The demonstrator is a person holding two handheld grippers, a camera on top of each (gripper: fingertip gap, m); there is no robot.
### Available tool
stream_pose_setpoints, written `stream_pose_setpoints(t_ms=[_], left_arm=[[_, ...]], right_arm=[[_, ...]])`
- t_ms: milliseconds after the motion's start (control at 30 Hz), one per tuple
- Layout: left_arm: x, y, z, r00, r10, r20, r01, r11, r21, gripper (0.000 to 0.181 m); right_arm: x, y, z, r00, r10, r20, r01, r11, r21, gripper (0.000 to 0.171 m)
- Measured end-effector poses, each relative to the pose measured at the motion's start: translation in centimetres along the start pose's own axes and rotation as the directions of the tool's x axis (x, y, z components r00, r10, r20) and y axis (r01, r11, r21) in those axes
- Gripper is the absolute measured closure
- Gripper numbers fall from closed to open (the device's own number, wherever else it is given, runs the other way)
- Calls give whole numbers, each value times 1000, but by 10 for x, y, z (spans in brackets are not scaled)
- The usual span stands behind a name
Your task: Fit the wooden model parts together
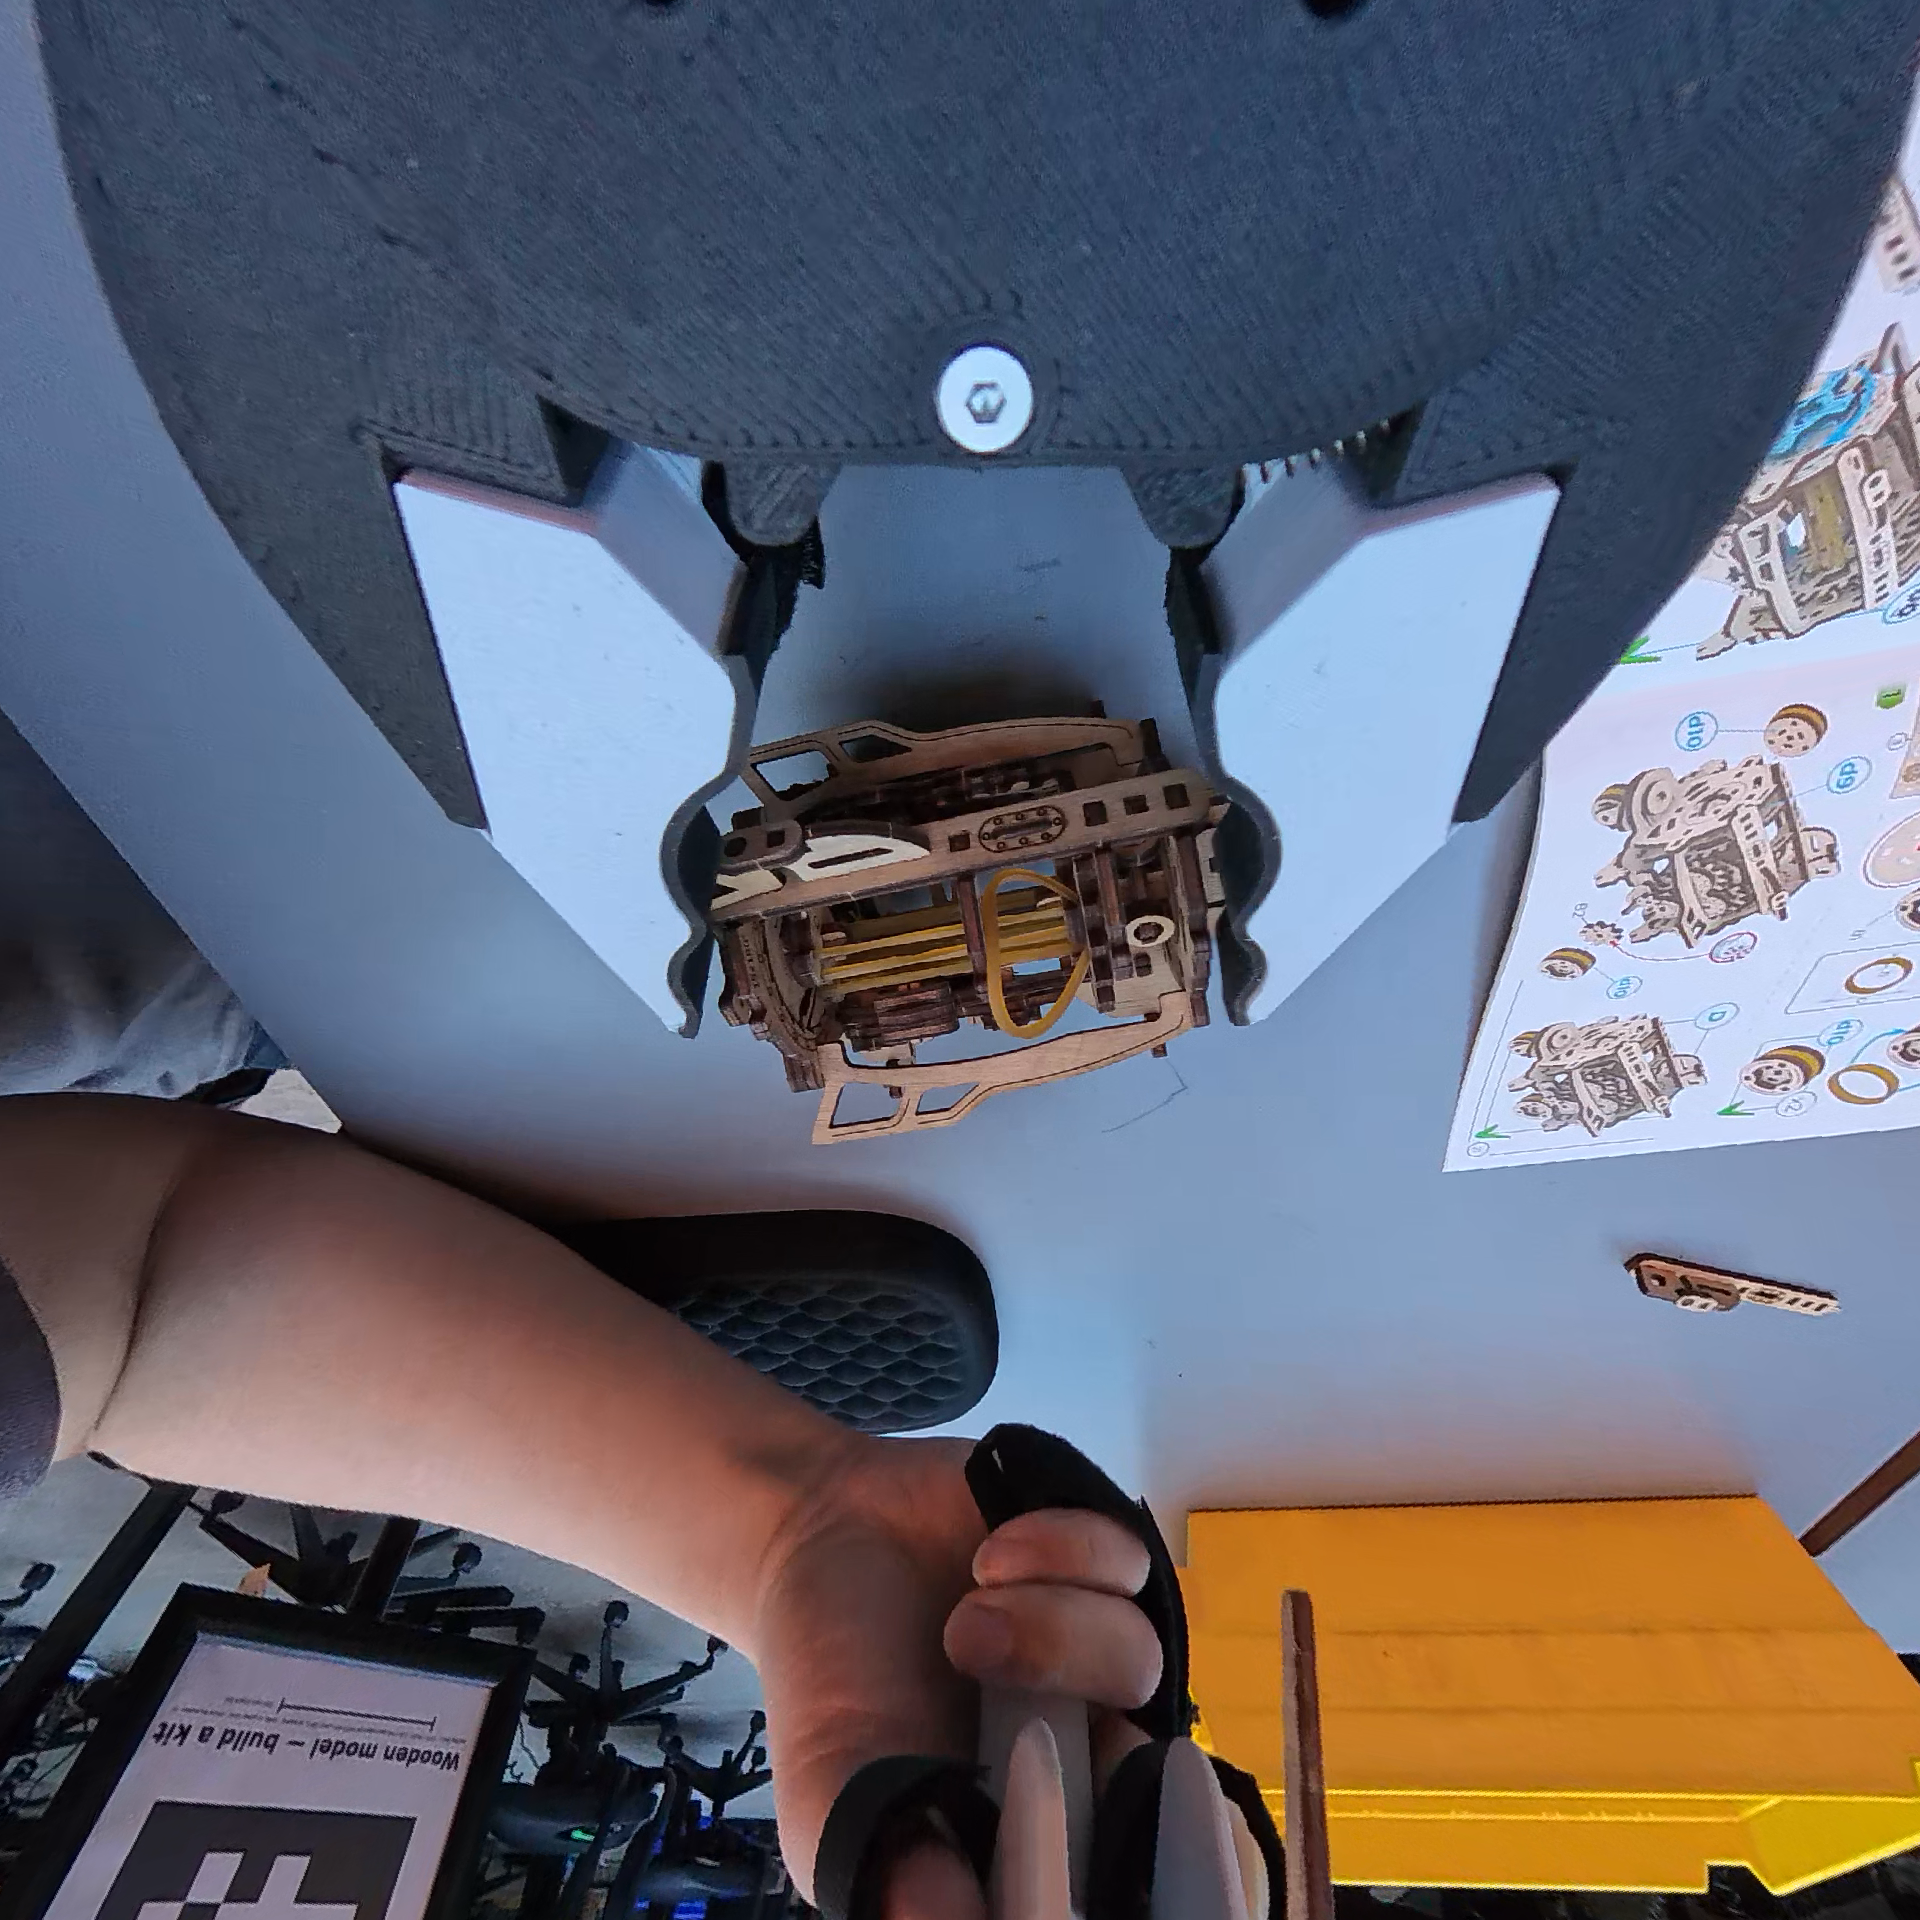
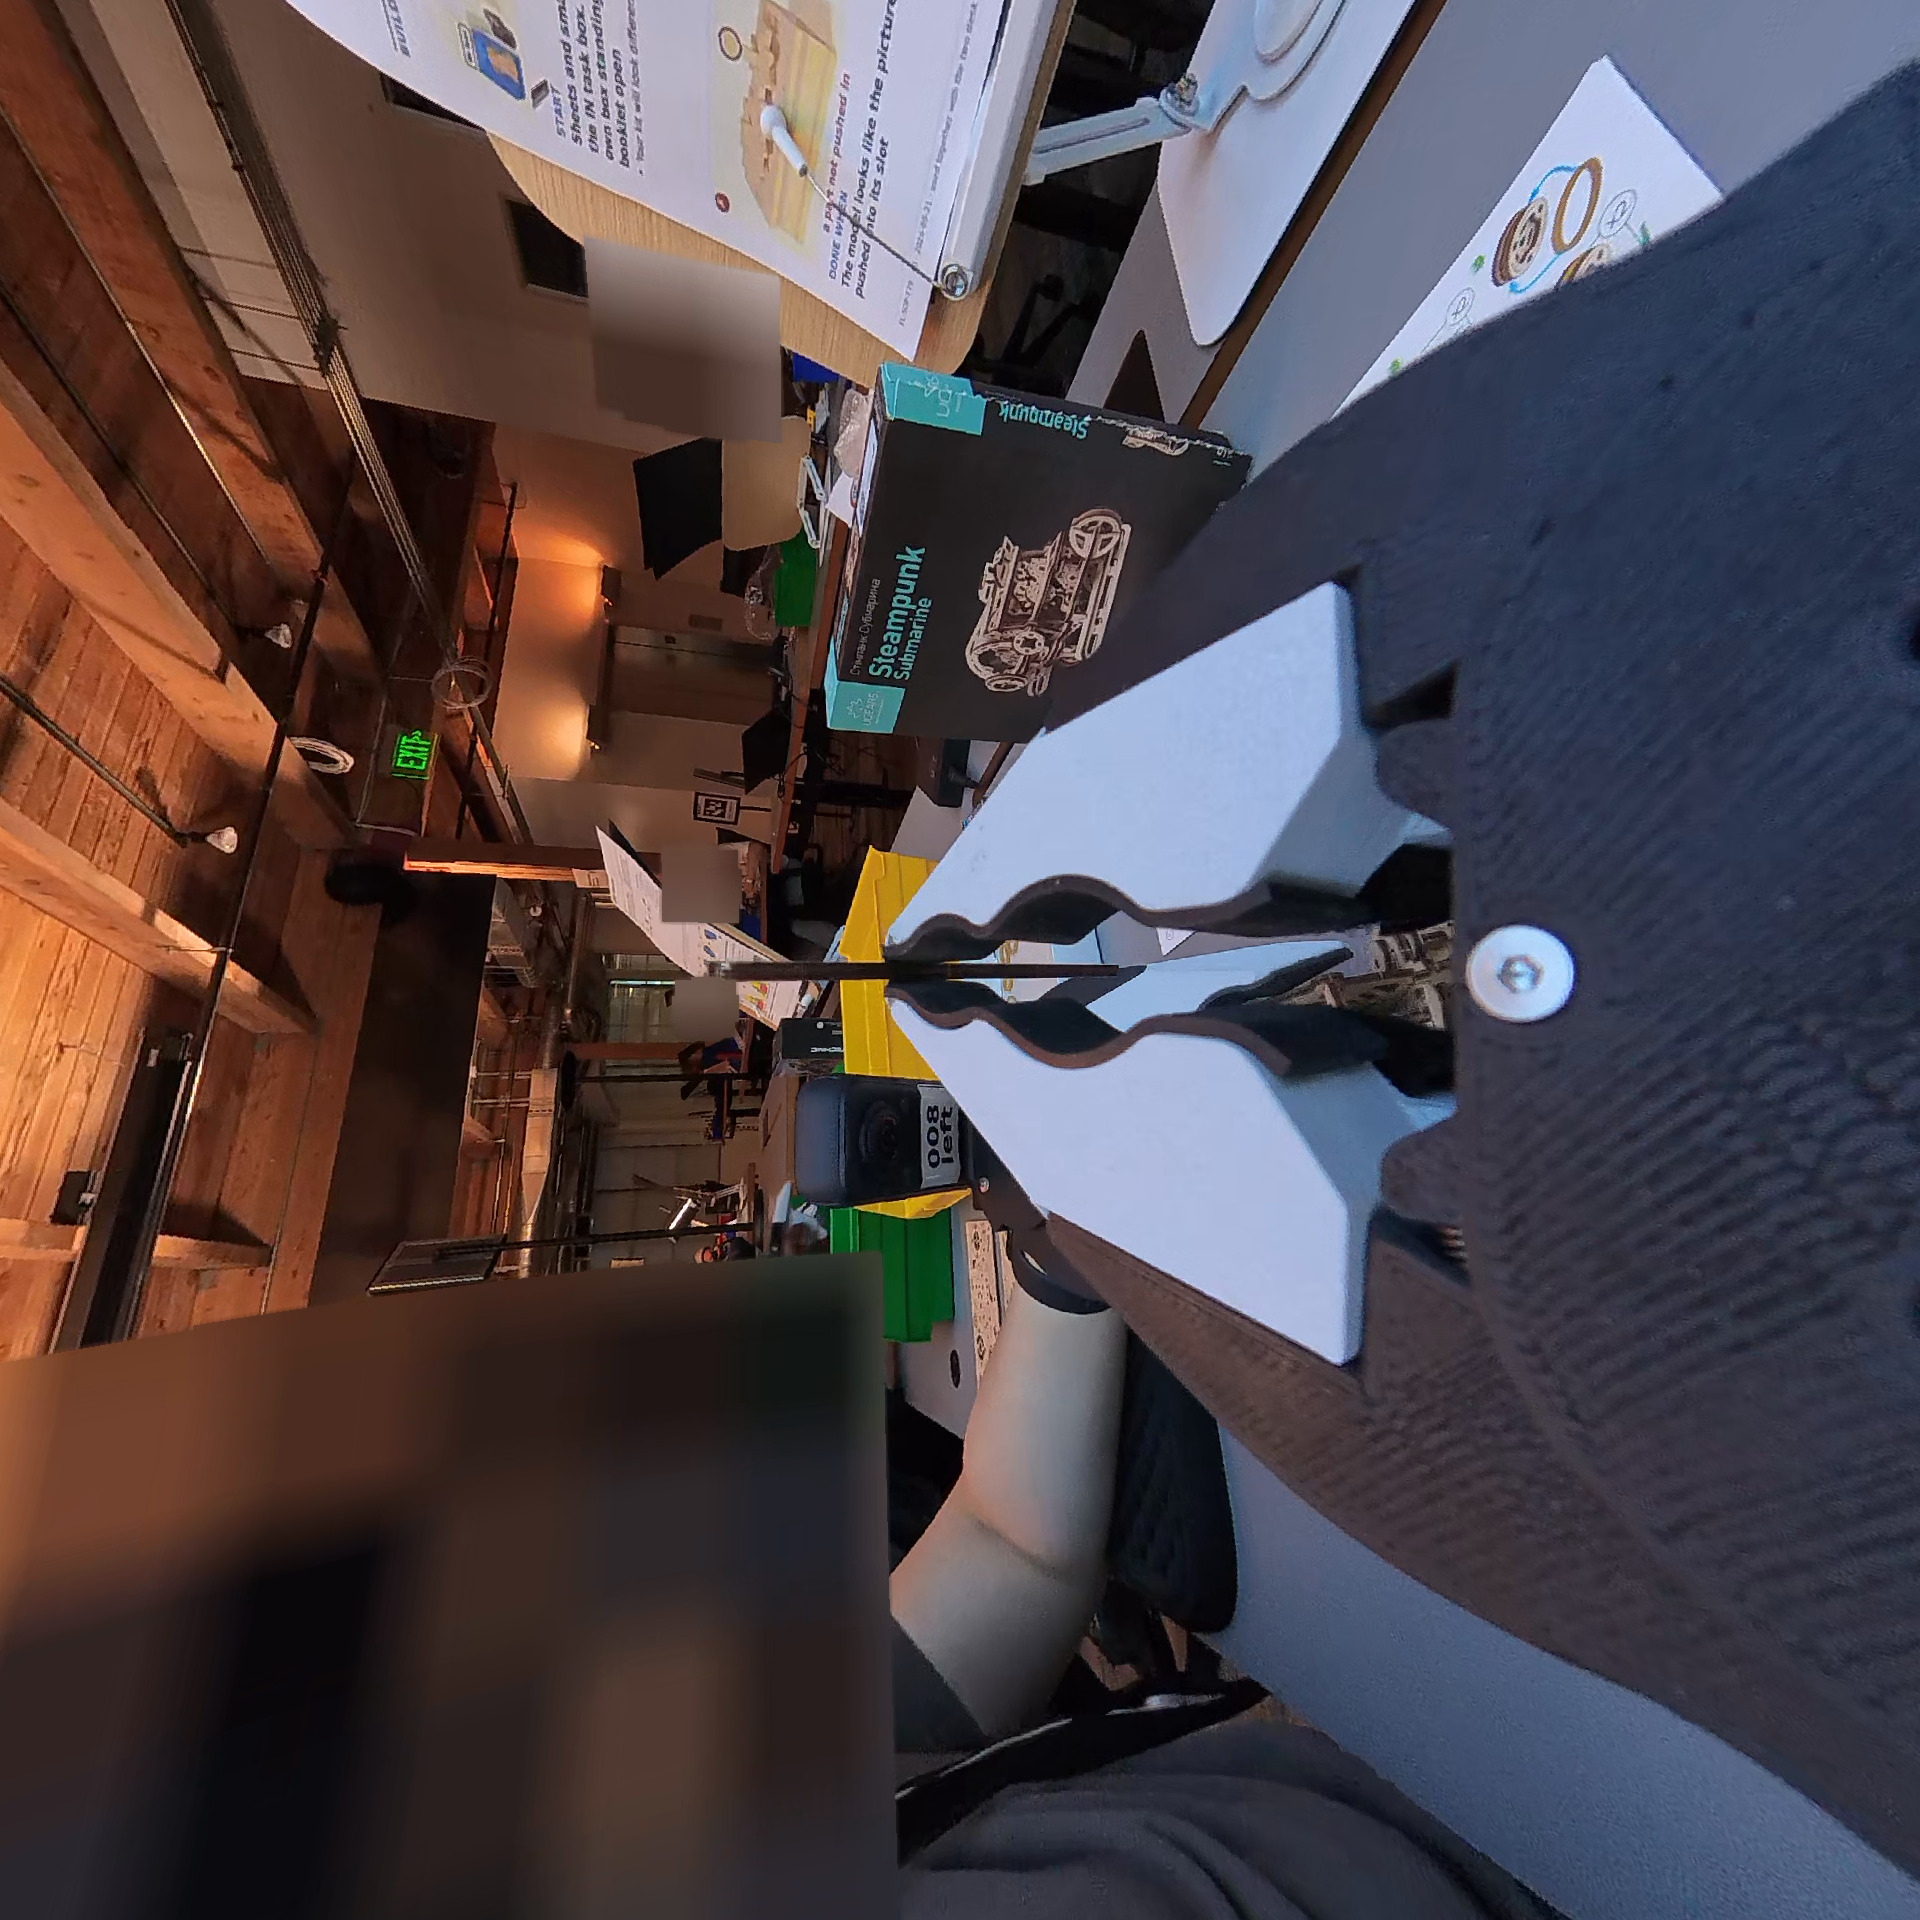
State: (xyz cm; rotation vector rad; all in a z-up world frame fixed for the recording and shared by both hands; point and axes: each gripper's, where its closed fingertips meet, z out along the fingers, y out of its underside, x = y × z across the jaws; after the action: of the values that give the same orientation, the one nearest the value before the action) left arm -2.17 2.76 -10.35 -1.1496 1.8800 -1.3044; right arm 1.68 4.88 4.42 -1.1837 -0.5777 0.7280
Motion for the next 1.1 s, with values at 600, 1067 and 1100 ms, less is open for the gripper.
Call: stream_pose_setpoints(t_ms=[600, 1067, 1100], left_arm=[[-9, -7, -12, 996, -50, 71, 46, 997, 54, 77], [-12, -4, -12, 981, -167, 95, 162, 985, 53, 79], [-10, -6, -12, 980, -174, 94, 169, 984, 63, 78]], right_arm=[[-16, 6, 18, 996, -82, -29, 79, 992, -103, 170], [-22, -4, 5, 994, -103, 35, 108, 970, -219, 171], [-23, -4, 4, 993, -109, 45, 117, 968, -223, 171]])
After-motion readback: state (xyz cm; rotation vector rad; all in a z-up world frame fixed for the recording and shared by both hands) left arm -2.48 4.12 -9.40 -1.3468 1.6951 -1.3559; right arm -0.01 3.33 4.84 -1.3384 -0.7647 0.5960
